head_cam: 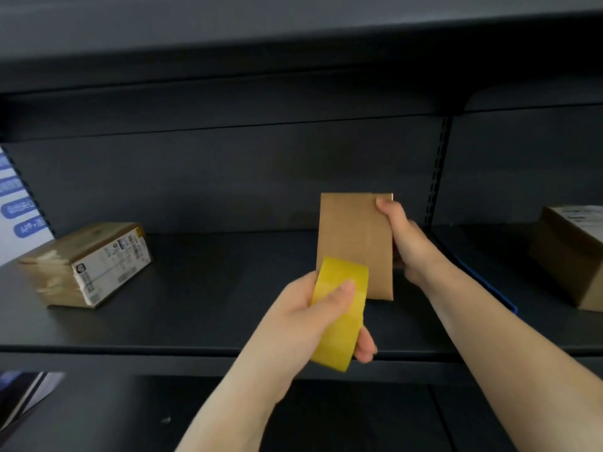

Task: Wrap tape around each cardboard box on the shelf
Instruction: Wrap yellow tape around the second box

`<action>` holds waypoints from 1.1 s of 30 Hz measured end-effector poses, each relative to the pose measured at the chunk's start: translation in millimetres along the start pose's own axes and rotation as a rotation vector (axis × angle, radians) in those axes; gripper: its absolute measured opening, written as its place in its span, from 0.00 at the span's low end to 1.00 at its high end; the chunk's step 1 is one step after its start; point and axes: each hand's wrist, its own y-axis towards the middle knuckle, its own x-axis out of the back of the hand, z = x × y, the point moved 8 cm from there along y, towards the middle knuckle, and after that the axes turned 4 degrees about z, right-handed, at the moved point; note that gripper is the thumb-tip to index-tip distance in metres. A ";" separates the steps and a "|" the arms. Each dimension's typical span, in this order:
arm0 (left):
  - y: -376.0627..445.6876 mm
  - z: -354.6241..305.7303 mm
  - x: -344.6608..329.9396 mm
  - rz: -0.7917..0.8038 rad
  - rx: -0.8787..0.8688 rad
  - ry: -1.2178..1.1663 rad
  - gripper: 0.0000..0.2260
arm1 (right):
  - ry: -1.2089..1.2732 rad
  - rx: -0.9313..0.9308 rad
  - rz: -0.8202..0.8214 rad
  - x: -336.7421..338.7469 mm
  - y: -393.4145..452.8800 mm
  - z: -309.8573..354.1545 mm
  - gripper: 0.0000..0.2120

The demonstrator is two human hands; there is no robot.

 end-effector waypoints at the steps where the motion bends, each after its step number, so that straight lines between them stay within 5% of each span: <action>1: 0.7 0.4 0.5 -0.031 0.016 0.000 0.16 | -0.009 -0.032 0.006 0.0 2.2 -1.3 0.36; 8: 1.1 16.2 -21.1 0.032 0.116 -0.065 0.03 | 0.178 -0.257 0.072 -3.1 9.1 -21.7 0.30; 13: -5.5 22.4 -13.6 0.066 0.126 -0.139 0.05 | -0.113 -0.349 0.109 1.4 3.0 -30.2 0.33; 15: -11.7 19.4 -5.2 0.076 0.116 -0.177 0.08 | -0.328 -0.193 0.019 10.3 1.7 -20.7 0.30; 18: -17.1 17.0 5.0 0.091 0.093 -0.191 0.08 | -0.582 0.544 -0.209 16.0 -32.3 29.3 0.12; 20: -17.5 18.0 8.6 0.094 0.088 -0.182 0.09 | -0.746 0.906 -0.082 -0.6 -68.7 43.9 0.10; 23: -19.1 19.0 15.4 0.106 0.097 -0.159 0.11 | -1.055 0.995 0.214 -17.0 -96.8 24.8 0.33; 26: -24.6 19.6 22.7 0.145 0.125 -0.239 0.14 | -1.429 1.054 0.243 -28.3 -112.0 6.5 0.51; 33: -38.7 12.7 30.9 0.313 0.101 -0.446 0.13 | -1.542 1.260 0.060 -49.5 -129.8 8.7 0.48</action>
